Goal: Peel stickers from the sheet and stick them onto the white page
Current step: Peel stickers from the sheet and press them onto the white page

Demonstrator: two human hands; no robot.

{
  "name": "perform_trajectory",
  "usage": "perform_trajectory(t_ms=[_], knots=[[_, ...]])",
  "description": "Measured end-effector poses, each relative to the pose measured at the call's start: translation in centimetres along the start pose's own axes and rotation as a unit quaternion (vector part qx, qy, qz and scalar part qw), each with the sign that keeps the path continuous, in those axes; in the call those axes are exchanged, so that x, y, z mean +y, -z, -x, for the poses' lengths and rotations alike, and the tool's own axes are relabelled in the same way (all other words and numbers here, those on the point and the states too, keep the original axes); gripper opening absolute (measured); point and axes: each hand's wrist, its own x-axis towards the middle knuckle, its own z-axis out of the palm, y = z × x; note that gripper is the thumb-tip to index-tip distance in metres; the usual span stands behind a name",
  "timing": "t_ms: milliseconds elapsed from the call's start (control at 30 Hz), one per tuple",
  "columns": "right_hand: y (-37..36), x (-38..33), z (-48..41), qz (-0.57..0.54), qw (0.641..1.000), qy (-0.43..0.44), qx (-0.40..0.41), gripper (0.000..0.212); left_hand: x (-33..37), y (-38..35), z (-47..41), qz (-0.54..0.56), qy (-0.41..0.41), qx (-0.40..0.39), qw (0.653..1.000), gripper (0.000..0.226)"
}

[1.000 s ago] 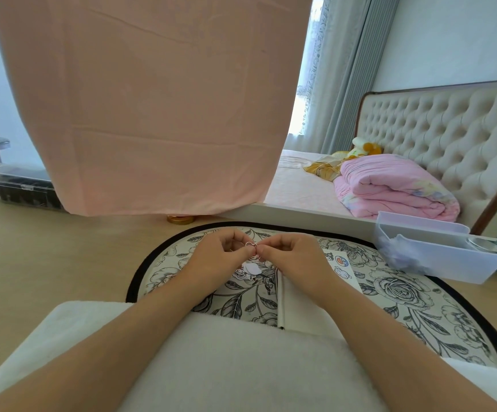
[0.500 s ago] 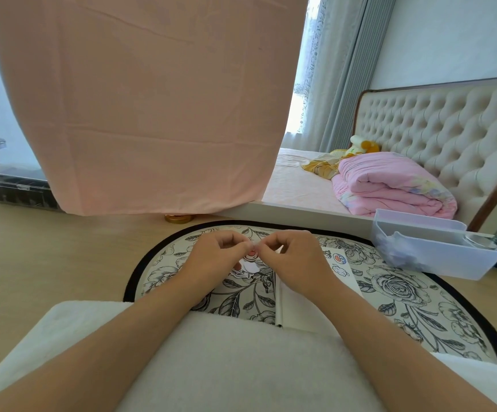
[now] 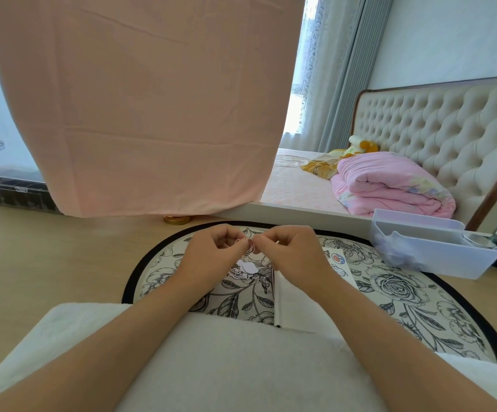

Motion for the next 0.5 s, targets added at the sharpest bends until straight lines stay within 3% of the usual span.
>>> perform_trajectory(t_ms=[67, 167, 500], knots=[[0.51, -0.33, 0.00, -0.069, 0.995, -0.061, -0.025, 0.017, 0.16, 0.08, 0.08, 0.011, -0.005, -0.008, 1.000, 0.012], [0.86, -0.29, 0.24, -0.093, 0.991, -0.080, -0.055, 0.015, 0.14, 0.04, 0.08, 0.009, -0.003, -0.025, 1.000, 0.009], [0.57, 0.50, -0.02, 0.015, 0.998, -0.033, -0.047, 0.017, -0.01, -0.04, 0.08, -0.016, -0.015, -0.050, 0.999, 0.009]])
